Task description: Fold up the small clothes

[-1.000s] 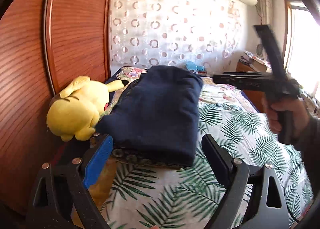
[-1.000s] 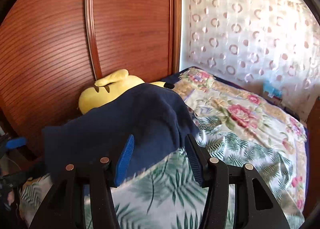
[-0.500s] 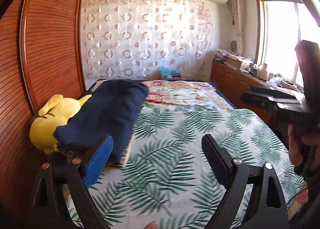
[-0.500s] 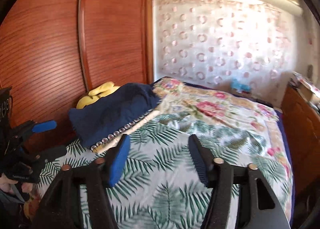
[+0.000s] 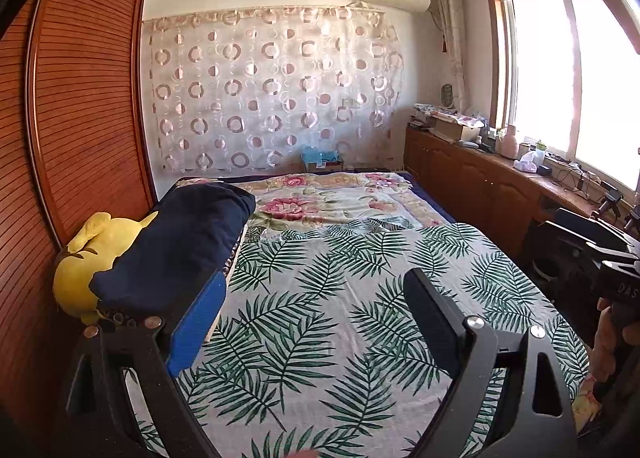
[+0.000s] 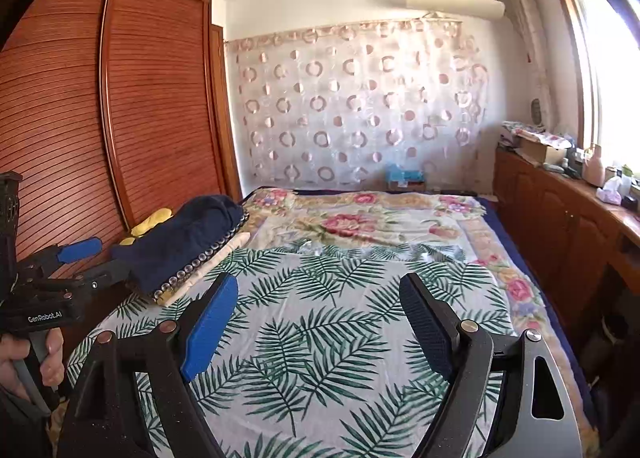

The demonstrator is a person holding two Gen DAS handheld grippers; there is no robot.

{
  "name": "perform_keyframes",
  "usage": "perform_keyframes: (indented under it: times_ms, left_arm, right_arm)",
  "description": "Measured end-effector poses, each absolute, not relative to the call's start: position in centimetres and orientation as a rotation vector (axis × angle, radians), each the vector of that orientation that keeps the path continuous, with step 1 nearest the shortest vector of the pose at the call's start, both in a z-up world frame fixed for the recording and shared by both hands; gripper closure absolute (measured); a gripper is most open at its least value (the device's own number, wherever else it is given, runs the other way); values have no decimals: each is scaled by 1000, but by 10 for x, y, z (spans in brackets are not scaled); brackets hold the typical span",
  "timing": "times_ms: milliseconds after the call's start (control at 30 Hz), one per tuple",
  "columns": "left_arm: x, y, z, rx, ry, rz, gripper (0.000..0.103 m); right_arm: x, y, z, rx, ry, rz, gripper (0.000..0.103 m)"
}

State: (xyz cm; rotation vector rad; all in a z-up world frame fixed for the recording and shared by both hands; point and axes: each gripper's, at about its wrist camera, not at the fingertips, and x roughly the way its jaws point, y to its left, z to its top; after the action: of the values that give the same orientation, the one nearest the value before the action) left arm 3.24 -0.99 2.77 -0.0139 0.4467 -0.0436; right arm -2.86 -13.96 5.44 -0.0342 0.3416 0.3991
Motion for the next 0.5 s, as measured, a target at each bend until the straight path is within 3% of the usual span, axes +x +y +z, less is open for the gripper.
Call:
perform_keyframes:
  times_ms: [500]
  left_arm:
    - [28,-16,28,-11,442,-43,12]
  right_arm:
    - [-36,-114,29,-6,337,358,19]
